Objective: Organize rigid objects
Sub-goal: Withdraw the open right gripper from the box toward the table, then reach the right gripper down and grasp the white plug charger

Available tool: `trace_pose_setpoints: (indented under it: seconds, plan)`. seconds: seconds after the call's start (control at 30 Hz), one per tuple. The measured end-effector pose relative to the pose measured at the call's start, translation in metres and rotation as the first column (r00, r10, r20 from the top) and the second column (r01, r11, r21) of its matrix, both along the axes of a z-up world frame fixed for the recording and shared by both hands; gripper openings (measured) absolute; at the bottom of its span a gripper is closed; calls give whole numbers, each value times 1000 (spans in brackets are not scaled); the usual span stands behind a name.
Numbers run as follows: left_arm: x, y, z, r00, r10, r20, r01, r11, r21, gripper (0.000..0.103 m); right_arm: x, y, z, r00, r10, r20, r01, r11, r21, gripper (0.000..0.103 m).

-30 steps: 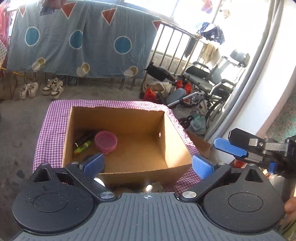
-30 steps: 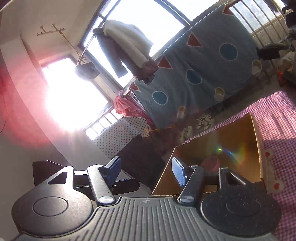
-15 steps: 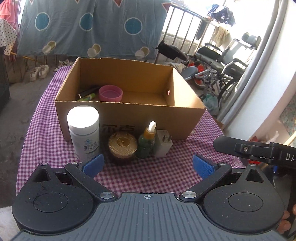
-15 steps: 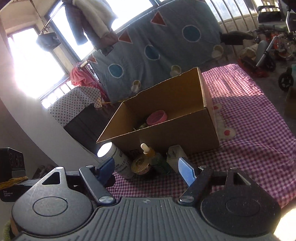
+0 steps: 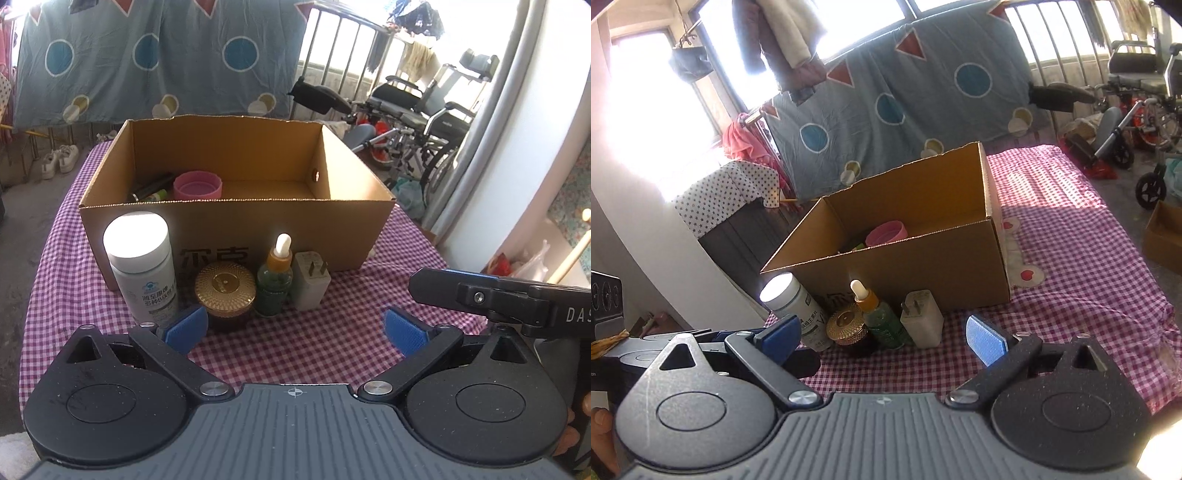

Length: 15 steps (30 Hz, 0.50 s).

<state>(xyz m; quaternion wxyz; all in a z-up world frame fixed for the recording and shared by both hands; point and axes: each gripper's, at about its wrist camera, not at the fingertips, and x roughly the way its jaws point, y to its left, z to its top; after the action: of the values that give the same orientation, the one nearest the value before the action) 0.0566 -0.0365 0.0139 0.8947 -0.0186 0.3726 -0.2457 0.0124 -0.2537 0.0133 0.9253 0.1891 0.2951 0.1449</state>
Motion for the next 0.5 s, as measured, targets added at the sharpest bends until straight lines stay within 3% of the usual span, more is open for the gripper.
trace_pose_setpoints:
  seconds: [0.3,0.5]
  plan:
    - [5,-15,-19,998,-67,5,67,998,10,103,5,-25,-17,997,-66,-41,67,997,24,98]
    - [-1,-41,-33,986,-130,107,114,983,146,103,24,-25,-26,994,-72,-76,75,997,33,97]
